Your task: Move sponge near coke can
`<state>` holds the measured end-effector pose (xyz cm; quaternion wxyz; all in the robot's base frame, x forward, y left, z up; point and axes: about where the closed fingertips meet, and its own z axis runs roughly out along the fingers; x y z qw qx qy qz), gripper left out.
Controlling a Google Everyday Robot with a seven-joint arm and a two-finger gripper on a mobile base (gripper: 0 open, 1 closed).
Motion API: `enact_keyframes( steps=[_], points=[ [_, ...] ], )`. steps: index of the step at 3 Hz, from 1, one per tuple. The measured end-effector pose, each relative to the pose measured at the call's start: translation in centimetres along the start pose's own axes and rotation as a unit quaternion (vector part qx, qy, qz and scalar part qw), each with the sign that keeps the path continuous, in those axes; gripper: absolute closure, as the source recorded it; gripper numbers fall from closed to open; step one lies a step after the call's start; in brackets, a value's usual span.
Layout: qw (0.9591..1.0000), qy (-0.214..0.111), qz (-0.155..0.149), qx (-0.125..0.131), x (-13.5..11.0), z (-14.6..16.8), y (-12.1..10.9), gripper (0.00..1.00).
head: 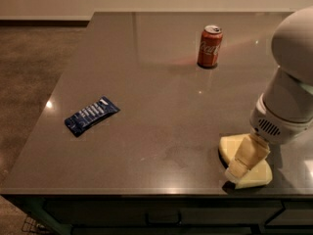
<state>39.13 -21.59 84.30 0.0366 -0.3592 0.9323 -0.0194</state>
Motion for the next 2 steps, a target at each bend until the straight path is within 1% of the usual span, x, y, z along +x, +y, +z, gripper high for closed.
enact_keyframes(
  steps=[1,2],
  points=[
    [1.0000,0.007,0.004,0.003,0.08,0.40,0.45,0.18],
    [0.9999,0.010,0.005,0.007,0.18,0.25,0.50,0.41]
  ],
)
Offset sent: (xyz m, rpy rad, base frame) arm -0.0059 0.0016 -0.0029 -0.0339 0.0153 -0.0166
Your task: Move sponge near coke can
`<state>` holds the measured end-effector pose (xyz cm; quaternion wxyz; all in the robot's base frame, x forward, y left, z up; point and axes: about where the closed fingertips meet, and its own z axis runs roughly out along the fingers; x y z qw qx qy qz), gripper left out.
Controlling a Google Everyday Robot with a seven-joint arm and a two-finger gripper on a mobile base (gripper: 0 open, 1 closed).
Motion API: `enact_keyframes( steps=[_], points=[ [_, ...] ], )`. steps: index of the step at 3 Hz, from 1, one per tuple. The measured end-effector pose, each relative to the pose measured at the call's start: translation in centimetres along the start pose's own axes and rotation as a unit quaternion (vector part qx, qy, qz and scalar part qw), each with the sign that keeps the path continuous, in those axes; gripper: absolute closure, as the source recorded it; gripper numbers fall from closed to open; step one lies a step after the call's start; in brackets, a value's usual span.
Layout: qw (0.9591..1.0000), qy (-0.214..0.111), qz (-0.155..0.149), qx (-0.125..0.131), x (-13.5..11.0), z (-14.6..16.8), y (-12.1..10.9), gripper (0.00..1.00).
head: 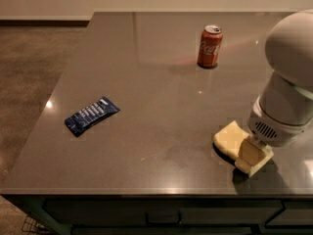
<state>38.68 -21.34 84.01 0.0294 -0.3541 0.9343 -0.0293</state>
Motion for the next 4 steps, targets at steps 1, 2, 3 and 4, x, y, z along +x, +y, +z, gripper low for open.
enact_keyframes(
  steps=[1,2,3,4],
  points=[
    [1.0000,-0.002,-0.006,0.002,-0.4,-0.7,-0.5,0.65],
    [0.9997,-0.012,-0.015,0.016,-2.1,-2.4,-2.9,0.87],
    [0.9989,-0.038,-0.006,0.028,-5.0,-4.6,-7.5,1.00],
    [0.9975,-0.059,0.014,0.036,-7.2,-6.1,-12.2,1.00]
  ],
)
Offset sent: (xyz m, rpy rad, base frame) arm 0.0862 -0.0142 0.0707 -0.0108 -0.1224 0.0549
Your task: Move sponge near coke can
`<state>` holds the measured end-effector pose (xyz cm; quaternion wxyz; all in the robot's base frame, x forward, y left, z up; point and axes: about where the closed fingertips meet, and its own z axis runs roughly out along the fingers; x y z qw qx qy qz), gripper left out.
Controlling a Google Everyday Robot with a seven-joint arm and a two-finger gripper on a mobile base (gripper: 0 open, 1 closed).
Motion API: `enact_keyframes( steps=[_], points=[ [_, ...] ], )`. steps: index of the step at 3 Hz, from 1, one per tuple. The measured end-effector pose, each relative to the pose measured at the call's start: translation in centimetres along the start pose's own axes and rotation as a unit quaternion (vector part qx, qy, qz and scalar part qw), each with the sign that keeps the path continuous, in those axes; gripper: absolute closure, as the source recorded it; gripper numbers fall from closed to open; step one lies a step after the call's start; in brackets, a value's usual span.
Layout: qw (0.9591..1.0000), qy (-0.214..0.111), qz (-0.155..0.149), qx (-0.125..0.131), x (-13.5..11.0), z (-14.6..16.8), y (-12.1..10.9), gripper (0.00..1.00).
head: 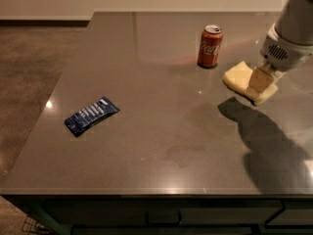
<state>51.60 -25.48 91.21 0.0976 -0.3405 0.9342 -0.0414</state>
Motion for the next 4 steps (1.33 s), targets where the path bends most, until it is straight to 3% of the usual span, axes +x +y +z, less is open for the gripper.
enact_keyframes(
  steps=[1,2,4],
  points=[
    [0.9996,-0.007,0.025,0.007,-1.2,0.7,-4.4,1.00],
    [0.9993,-0.013,0.036,0.000,-2.4,2.3,-6.7,1.00],
    [0.9992,-0.024,0.018,-0.026,-6.2,5.6,-6.3,1.00]
  ],
)
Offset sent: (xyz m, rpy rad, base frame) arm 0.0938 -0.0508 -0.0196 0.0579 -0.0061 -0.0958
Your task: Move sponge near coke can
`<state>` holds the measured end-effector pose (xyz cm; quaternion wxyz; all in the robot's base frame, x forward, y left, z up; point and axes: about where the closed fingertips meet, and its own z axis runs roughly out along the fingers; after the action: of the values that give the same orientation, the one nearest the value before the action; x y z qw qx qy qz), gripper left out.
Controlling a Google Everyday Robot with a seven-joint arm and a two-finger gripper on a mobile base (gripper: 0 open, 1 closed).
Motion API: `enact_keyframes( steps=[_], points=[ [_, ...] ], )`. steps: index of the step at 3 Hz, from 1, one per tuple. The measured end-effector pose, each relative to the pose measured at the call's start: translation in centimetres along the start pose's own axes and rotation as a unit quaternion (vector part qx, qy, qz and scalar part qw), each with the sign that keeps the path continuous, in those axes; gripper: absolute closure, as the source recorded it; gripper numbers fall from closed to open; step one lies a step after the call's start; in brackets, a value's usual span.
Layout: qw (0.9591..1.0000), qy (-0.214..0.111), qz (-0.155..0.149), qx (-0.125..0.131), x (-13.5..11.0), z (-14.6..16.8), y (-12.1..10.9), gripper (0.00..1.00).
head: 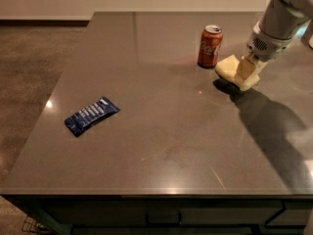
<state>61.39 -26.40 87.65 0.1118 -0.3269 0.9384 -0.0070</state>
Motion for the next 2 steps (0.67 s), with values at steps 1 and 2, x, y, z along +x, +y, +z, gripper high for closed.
enact_keyframes(
  steps=[1,2],
  points=[
    [0.9999,0.001,-0.012,-0.010,-1.19,1.55,0.42,0.82],
    [0.9997,0.000,-0.019,-0.016,-1.90,2.38,0.52,0.59]
  ],
)
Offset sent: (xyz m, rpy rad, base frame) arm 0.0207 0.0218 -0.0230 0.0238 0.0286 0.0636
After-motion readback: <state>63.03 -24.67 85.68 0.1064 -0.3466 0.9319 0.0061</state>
